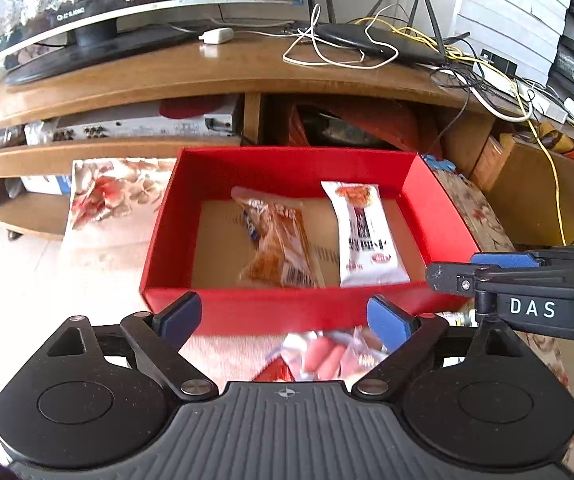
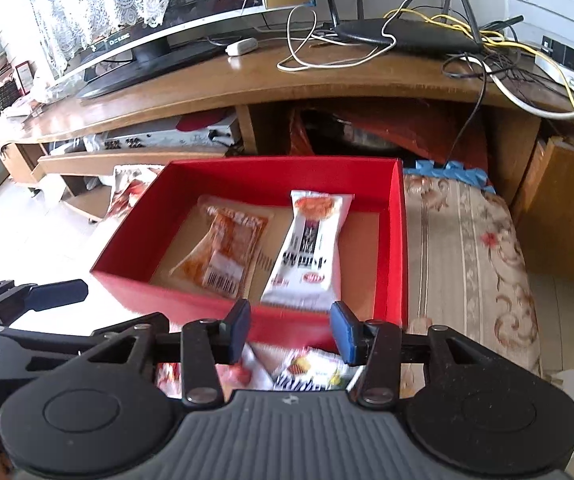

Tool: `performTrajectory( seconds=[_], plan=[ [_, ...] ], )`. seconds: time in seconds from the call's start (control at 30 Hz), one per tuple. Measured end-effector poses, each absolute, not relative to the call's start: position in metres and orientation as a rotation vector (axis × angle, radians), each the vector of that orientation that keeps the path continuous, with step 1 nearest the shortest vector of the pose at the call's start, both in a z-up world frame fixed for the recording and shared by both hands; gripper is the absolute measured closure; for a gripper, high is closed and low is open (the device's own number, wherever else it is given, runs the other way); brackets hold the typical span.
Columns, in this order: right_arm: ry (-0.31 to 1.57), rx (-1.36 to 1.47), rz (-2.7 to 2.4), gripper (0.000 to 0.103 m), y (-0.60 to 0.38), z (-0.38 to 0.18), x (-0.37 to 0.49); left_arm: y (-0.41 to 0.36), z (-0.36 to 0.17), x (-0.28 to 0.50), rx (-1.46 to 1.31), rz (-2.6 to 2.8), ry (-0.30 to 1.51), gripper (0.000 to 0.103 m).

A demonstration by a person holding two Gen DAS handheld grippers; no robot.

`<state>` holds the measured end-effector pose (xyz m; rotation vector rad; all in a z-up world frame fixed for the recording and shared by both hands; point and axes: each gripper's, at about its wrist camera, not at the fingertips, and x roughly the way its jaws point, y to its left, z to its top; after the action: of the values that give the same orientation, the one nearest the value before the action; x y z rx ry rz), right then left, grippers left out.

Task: Organize snacks
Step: 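Move both tools back toward the remaining snacks beside the box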

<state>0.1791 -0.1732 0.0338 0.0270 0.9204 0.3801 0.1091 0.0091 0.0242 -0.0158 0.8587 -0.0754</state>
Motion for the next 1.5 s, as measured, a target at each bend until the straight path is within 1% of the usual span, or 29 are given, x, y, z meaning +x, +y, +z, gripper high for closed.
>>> performTrajectory(
  seconds=[0.1,0.53,0.67,0.73,0.93,1.1,1.4,1.5],
  plan=[
    [0.939,0.027,0.387,0.058,-0.176,0.031,0.166,0.01,0.022,0.098,-0.009,-0.072,0.865,0.007],
    [1.015,0.034,0.387,0.056,-0.189,0.015,0.137,0.021,0.006,0.074,-0.076,-0.06,0.945,0.006],
    [1.033,0.045,0.369,0.052,-0.199,0.012,0.133,0.018,0.004,0.069,-0.097,-0.077,0.953,0.006],
    [1.041,0.056,0.351,0.052,-0.207,0.01,0.132,0.013,0.005,0.068,-0.097,-0.085,0.948,0.006],
    [1.058,0.085,0.322,0.051,-0.226,0.007,0.131,-0.005,0.0,0.074,-0.107,-0.117,0.976,0.006],
    [1.063,0.102,0.32,0.05,-0.236,0.006,0.13,-0.025,-0.003,0.084,-0.054,-0.136,0.969,0.005],
    [1.079,0.119,0.309,0.05,-0.248,0.001,0.133,-0.046,-0.031,0.109,0.009,-0.13,1.031,0.005],
    [1.085,0.117,0.308,0.05,-0.248,-0.001,0.134,-0.043,-0.036,0.105,0.005,-0.163,1.05,0.008]
  ],
)
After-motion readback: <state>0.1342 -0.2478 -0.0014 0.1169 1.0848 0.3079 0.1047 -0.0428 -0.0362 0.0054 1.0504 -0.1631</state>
